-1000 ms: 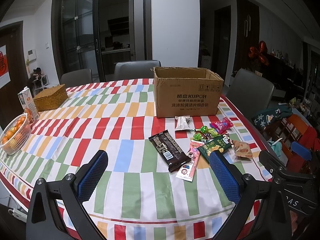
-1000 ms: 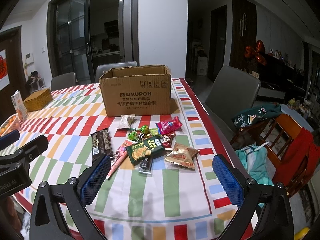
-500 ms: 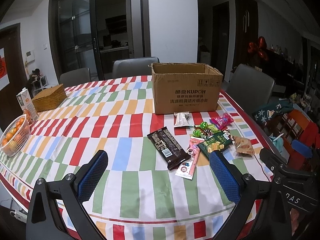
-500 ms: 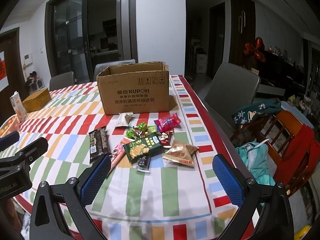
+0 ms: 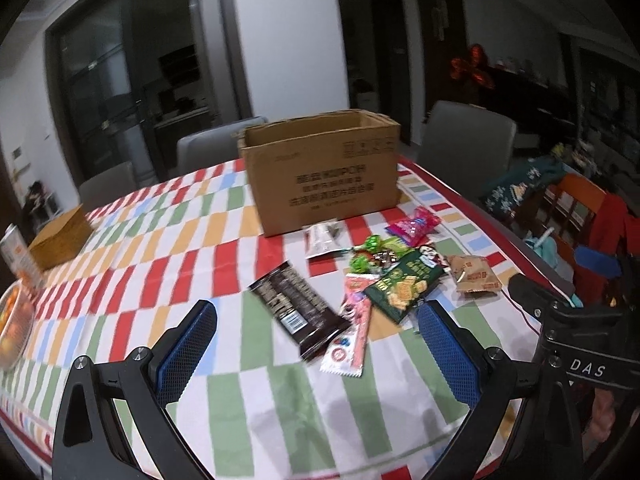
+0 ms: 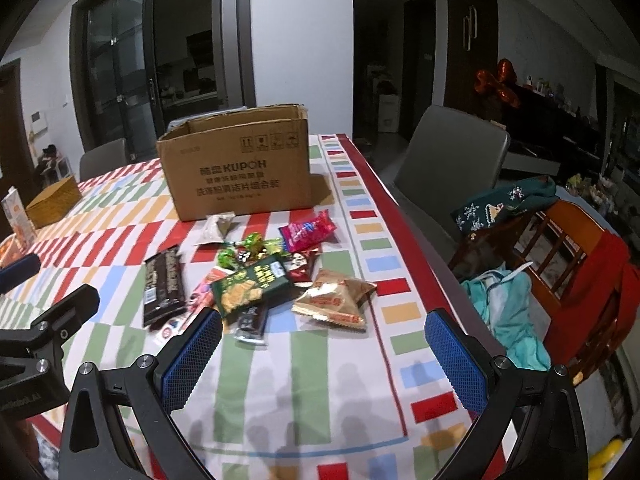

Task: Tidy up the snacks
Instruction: 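Lower the left tool onto the green cracker packet while the right tool approaches the gold pastry bag, then close the left tool on the green cracker packet while the right tool grasps the gold pastry bag, then carry both packets over the cardboard box and open both tools to drop them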

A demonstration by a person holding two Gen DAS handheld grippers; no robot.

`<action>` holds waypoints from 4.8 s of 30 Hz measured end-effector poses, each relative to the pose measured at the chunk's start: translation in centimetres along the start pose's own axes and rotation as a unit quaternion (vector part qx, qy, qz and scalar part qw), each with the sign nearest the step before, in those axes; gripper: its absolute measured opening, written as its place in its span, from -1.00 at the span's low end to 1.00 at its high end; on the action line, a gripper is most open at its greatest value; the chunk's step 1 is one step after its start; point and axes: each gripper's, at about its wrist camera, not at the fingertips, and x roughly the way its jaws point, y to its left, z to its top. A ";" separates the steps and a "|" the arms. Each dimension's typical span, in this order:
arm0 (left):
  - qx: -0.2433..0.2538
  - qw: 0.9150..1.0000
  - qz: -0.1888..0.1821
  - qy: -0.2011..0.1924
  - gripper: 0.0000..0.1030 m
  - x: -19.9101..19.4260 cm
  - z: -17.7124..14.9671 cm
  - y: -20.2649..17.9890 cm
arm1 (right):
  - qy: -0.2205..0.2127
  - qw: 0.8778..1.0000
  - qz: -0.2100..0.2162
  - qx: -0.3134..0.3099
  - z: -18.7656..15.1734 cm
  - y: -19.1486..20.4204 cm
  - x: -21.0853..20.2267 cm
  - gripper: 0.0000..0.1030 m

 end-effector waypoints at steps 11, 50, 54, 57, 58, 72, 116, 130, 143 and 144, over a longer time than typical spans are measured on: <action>0.074 0.995 -0.058 0.022 0.70 6.2 1.0 -2.5 | 0.003 1.000 -0.014 -0.017 1.7 -0.7 3.8 0.99; 0.112 0.971 -0.167 0.129 -0.07 16.3 1.7 -8.0 | 0.130 0.990 0.044 0.021 1.2 -4.0 13.9 0.21; 0.095 0.971 -0.175 0.133 -0.14 16.3 1.9 -7.5 | 0.132 0.990 0.048 0.002 1.4 -3.6 14.2 0.14; 0.077 0.972 -0.176 0.136 -0.14 16.3 2.0 -7.1 | 0.134 0.990 0.049 -0.007 1.5 -3.3 14.4 -0.01; 0.069 0.972 -0.178 0.137 -0.14 16.2 2.0 -6.9 | 0.134 0.990 0.051 -0.008 1.5 -3.3 14.4 -0.04; 0.027 0.982 -0.152 0.108 -0.15 12.7 2.8 -5.1 | 0.117 0.991 0.066 -0.014 2.0 -2.2 12.4 -0.26; -0.061 0.998 -0.016 -0.014 -0.15 12.3 18.2 7.3 | -0.049 0.993 0.081 -0.069 21.0 6.2 9.4 -0.27; -0.024 0.999 0.008 0.031 -0.15 17.2 22.0 8.3 | -0.014 0.993 0.060 -0.096 25.5 8.1 14.5 -0.27; -0.018 0.999 0.023 0.031 0.37 18.7 23.0 8.6 | -0.025 0.994 0.054 -0.096 26.2 7.4 16.6 0.13; -0.022 0.999 0.024 0.030 0.37 18.4 22.9 8.8 | -0.030 0.993 0.048 -0.100 26.1 7.5 16.4 0.21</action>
